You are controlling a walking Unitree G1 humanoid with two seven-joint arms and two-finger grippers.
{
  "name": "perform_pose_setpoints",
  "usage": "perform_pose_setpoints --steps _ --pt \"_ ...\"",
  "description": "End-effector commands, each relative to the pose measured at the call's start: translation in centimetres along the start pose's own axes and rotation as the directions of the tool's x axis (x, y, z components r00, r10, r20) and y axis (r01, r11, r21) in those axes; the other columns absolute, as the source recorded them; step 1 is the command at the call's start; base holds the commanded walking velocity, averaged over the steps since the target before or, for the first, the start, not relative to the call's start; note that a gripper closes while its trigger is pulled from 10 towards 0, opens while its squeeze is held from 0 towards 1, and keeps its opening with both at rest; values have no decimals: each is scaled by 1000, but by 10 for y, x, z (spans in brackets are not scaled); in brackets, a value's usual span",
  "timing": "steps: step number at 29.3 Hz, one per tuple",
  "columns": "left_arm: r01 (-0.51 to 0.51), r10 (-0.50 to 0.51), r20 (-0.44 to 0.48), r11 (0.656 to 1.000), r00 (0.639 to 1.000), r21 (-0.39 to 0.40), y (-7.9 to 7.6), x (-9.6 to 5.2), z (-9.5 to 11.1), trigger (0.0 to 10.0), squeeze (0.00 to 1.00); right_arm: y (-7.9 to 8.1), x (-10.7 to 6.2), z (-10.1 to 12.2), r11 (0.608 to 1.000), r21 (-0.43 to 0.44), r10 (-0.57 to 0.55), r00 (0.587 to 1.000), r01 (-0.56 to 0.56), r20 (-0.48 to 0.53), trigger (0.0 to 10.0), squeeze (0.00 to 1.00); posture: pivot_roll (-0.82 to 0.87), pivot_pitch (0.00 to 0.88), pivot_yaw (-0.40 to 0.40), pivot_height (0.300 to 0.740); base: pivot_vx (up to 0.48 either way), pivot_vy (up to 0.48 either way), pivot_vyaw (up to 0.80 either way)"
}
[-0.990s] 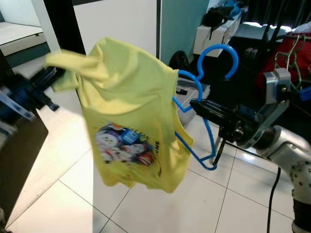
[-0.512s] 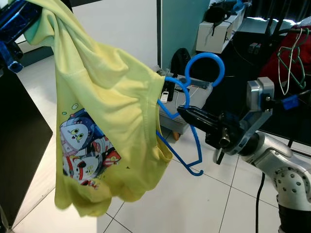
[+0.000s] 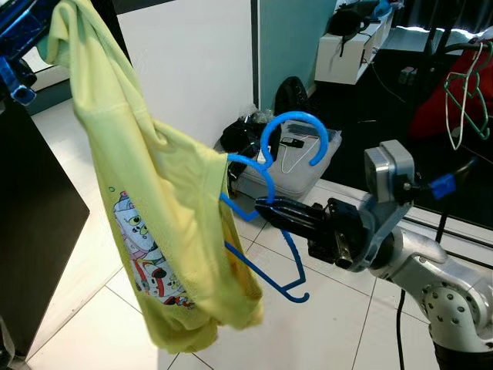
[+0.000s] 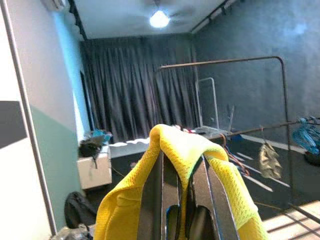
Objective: Hang hanger
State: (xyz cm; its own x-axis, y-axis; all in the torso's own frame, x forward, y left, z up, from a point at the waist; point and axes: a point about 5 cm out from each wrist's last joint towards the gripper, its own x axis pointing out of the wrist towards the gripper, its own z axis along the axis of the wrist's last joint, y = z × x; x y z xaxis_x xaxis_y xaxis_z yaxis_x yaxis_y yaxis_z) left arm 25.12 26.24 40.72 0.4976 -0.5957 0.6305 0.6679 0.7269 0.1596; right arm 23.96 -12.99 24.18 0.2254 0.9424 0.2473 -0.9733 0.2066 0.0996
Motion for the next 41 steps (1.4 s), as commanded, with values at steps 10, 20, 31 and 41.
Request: perform_pose_setpoints --steps 10,20,31,41 --pt "-75 73 71 997 995 32 9 7 25 1373 0 13 5 -10 997 1 71 997 -71 -9 10000 0 -18 0 103 740 0 0 0" --pt "-77 77 61 997 995 1 8 8 19 1333 0 11 1 16 997 -32 79 986 -76 143 10000 0 -14 0 111 740 0 0 0" --pt "-97 98 51 995 994 -29 8 9 8 1294 0 5 -4 57 991 -119 98 917 -56 385 10000 0 -13 0 116 740 0 0 0" --pt "-90 91 13 993 996 -78 3 -13 -6 3137 0 4 -13 75 989 -136 111 877 -53 467 10000 0 -17 0 110 740 0 0 0"
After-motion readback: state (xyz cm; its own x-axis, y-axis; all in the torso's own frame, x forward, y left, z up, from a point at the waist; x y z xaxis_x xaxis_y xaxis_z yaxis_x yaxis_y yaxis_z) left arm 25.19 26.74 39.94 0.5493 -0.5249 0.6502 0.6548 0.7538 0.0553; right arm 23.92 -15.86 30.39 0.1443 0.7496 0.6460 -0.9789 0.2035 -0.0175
